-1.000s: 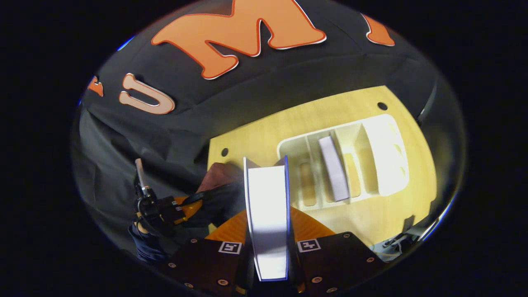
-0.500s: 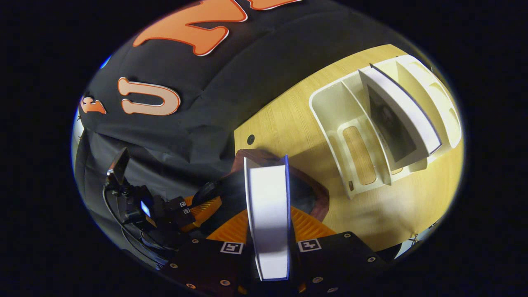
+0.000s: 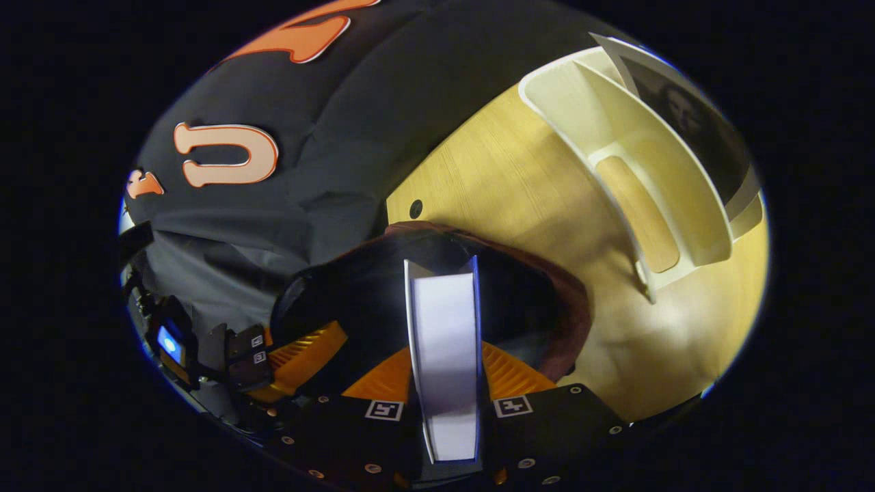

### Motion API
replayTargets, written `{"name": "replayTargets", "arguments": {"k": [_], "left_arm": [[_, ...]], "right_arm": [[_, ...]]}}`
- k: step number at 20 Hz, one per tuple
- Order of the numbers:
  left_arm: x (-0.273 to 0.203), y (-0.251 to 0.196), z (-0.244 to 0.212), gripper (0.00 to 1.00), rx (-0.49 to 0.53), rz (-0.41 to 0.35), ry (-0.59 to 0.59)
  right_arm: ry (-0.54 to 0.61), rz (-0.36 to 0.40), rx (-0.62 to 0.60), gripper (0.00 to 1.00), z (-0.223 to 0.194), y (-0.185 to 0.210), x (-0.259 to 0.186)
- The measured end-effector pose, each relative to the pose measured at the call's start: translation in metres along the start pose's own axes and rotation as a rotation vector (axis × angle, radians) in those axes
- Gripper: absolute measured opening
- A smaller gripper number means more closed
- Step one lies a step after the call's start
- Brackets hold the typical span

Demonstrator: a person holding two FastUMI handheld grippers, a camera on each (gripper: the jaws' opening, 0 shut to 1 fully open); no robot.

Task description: Open the schoolbag, grab two books from the bookshelf and put them into the schoolbag.

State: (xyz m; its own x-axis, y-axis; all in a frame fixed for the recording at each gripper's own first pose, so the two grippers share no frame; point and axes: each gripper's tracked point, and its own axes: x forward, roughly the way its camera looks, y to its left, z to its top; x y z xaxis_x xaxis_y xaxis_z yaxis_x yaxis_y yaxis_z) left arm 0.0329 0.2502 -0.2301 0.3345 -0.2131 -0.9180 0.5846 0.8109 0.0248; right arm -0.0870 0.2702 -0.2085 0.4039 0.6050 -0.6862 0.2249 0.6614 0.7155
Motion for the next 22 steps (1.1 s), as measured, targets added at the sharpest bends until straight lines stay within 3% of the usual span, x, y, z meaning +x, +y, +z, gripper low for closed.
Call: {"name": "replayTargets", "arguments": {"k": [10, 14, 15, 16, 17, 19, 20, 22], "left_arm": [[0.004, -0.039, 0.009, 0.05, 0.096, -0.042, -0.070], [0.006, -0.047, 0.007, 0.05, 0.069, -0.052, -0.082], [0.006, -0.047, 0.008, 0.05, 0.060, -0.049, -0.082], [0.005, -0.045, 0.008, 0.05, 0.050, -0.043, -0.086], [0.005, -0.042, 0.006, 0.05, 0.039, -0.037, -0.084], [0.003, -0.038, 0.006, 0.05, 0.011, -0.029, -0.091], [0.003, -0.035, 0.008, 0.05, -0.002, -0.026, -0.099], [0.004, -0.030, 0.005, 0.05, -0.036, -0.018, -0.102]], "right_arm": [[-0.013, 0.041, 0.008, 0.33, -0.001, -0.009, 0.065], [-0.030, 0.054, 0.035, 0.33, -0.003, -0.006, 0.081], [-0.038, 0.055, 0.036, 0.44, -0.003, -0.007, 0.082], [-0.043, 0.044, 0.035, 0.22, -0.003, -0.008, 0.086], [-0.041, 0.033, 0.034, 0.34, -0.003, -0.007, 0.088], [-0.052, 0.004, -0.014, 0.38, -0.002, -0.003, 0.086], [-0.062, -0.033, -0.074, 0.55, 0.000, -0.007, 0.084], [-0.041, -0.102, -0.187, 0.49, -0.003, -0.016, 0.072]]}}
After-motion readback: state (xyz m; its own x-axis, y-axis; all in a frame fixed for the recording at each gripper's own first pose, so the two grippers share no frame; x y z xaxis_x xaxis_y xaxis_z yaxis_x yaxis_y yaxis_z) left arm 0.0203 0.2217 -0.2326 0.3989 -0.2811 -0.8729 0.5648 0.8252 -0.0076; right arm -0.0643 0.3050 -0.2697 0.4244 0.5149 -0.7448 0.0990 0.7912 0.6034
